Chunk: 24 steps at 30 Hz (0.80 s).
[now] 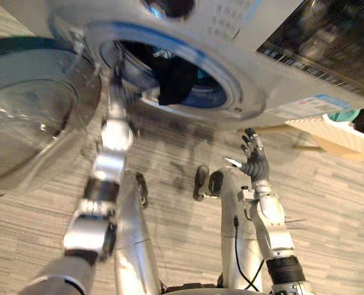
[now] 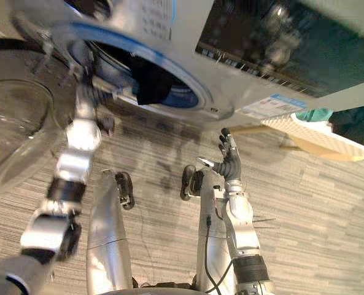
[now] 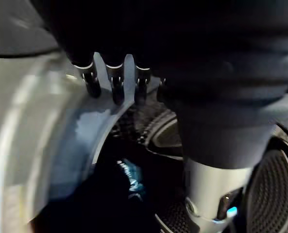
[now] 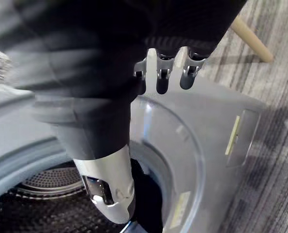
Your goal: Pick up the laundry basket with both hands and put the clothes into the washing machine.
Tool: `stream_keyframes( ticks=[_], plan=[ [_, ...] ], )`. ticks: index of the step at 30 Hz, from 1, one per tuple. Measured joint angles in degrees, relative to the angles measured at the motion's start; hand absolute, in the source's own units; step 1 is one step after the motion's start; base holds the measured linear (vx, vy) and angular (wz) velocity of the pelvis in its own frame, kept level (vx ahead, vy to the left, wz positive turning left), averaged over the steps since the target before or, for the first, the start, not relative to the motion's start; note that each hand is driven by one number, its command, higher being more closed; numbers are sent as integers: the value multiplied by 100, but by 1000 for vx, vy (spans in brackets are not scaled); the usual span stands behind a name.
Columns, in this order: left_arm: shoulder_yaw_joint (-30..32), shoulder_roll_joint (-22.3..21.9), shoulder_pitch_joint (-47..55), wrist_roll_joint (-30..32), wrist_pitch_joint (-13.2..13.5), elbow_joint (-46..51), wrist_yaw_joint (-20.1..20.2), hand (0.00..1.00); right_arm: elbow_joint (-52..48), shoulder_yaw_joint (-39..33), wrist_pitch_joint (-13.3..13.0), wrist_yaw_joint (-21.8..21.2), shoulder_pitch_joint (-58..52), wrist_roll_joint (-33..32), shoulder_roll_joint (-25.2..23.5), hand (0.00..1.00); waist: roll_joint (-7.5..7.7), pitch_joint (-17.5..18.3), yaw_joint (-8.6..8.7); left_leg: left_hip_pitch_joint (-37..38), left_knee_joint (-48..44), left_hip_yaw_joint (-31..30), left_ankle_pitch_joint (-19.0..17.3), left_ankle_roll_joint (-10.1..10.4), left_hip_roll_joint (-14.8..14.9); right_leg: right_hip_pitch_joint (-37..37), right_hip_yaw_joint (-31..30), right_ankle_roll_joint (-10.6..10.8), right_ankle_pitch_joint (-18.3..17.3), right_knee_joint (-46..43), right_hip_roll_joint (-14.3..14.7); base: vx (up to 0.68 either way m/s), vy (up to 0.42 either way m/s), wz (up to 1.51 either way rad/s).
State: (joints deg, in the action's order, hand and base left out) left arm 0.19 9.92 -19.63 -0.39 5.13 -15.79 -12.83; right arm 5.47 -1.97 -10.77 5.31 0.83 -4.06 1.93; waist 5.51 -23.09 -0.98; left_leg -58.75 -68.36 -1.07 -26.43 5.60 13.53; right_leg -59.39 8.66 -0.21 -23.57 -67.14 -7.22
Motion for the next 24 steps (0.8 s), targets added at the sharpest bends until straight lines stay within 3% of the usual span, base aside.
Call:
stream_keyframes(
  ticks=[3,8,14,18,24],
  plan=[
    [-64,-326,1182,-694,209,6,297,0,372,-122,68,70,-304,21,8,0,-23,376,3,882,844,25,233,83,-128,936,217,-48,33,676,-89,132,-104,37],
    [-192,-526,2211,-792,303,-367,578,0,838,-144,200,132,-748,242,2,0,-71,838,-44,2587,2418,280,681,108,-248,2488,298,-12,297,1968,-75,195,-35,15],
    [-176,-692,2292,-414,288,-1894,655,0,2024,-178,241,222,-869,235,-60,0,-317,1430,20,4151,4347,784,1332,106,-200,3818,175,98,1021,3858,253,127,28,-24],
    [-171,-740,2115,-58,276,-2844,649,0,3523,-401,267,211,-726,119,87,0,-642,1688,44,4823,5267,900,1713,125,-233,4545,33,135,1631,5152,511,155,50,-27],
    [-97,-693,2096,108,277,-3361,649,0,4223,-667,281,184,-649,-87,198,0,-705,1709,165,5617,5932,911,1926,62,-410,5321,-452,273,2272,6351,624,57,49,-39]
  ],
)
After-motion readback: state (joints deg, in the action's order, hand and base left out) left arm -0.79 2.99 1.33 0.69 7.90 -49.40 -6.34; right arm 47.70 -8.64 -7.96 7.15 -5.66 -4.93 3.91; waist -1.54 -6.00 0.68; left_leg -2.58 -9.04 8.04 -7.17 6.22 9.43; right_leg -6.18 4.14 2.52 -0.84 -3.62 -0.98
